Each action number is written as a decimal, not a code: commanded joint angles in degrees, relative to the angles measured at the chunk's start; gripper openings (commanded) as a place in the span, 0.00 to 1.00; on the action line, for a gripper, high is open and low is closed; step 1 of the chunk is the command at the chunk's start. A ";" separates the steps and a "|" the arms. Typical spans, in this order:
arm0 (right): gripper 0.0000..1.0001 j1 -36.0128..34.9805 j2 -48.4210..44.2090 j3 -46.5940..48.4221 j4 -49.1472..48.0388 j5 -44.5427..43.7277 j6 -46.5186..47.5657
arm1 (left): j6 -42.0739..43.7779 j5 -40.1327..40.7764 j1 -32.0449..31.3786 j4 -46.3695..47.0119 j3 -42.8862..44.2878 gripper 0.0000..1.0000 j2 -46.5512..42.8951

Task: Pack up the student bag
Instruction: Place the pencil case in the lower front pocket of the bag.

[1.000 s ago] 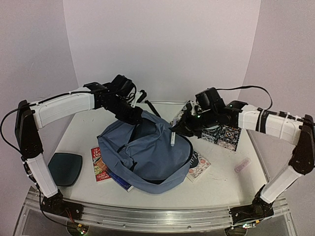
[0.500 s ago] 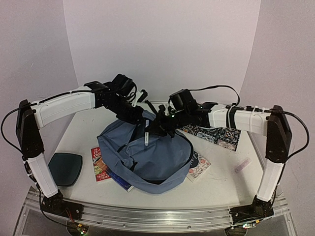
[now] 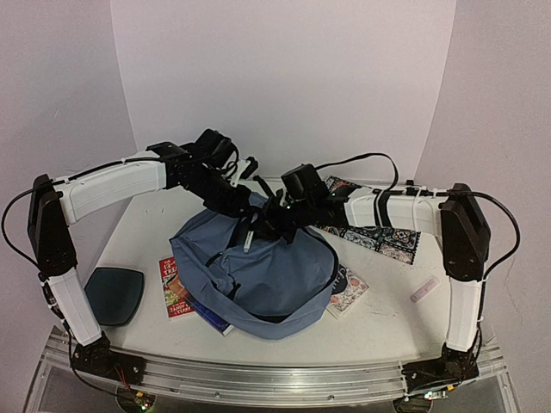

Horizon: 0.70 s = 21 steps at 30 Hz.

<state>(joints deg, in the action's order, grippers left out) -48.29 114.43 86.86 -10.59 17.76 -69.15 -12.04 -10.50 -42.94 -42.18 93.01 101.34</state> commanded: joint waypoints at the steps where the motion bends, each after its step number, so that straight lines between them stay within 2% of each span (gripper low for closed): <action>1: 0.02 0.00 -1.49 -0.48 -3.64 -8.85 -3.74 | -0.77 -1.10 0.17 2.02 1.83 0.00 -2.40; 7: 0.35 -0.01 -0.19 0.87 -4.86 -5.72 -4.09 | -0.71 -0.52 0.14 1.98 1.30 0.00 -2.98; 13: 0.42 -0.02 -2.12 -0.18 -4.61 -4.14 -1.49 | -0.30 0.49 0.13 2.02 1.09 0.00 -2.94; 17: 0.42 -0.04 -3.99 -1.11 -2.81 -3.32 0.22 | 0.11 1.27 0.14 2.01 1.24 0.00 -2.75; 21: 0.45 0.02 -6.24 -1.38 3.33 -3.95 5.17 | 0.51 2.21 0.14 1.93 1.28 0.00 -2.76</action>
<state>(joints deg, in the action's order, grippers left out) -48.51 113.44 85.92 -12.90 13.79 -69.57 -12.01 -9.51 -42.81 -42.10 92.99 101.32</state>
